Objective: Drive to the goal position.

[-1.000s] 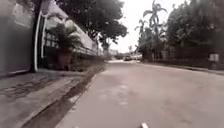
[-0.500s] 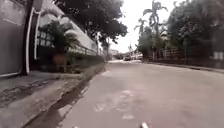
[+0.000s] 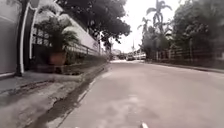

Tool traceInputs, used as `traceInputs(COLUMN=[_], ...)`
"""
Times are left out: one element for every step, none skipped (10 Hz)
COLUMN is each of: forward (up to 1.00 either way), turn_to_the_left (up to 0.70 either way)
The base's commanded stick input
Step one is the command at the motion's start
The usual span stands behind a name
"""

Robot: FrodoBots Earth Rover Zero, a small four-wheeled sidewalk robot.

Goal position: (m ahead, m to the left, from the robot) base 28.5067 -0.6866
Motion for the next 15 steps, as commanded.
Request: traceInputs(forward=[0.7, 0.7, 0.7, 0.7, 0.7, 0.7, 0.7, 0.7, 0.7, 0.7, 0.7, 0.7, 0.7, 0.7, 0.7], turn_to_the_left=[0.0, 0.0, 0.0, 0.0, 0.0, 0.0, 0.0, 0.0, 0.0, 0.0, 0.0, 0.0, 0.0, 0.0, 0.0])
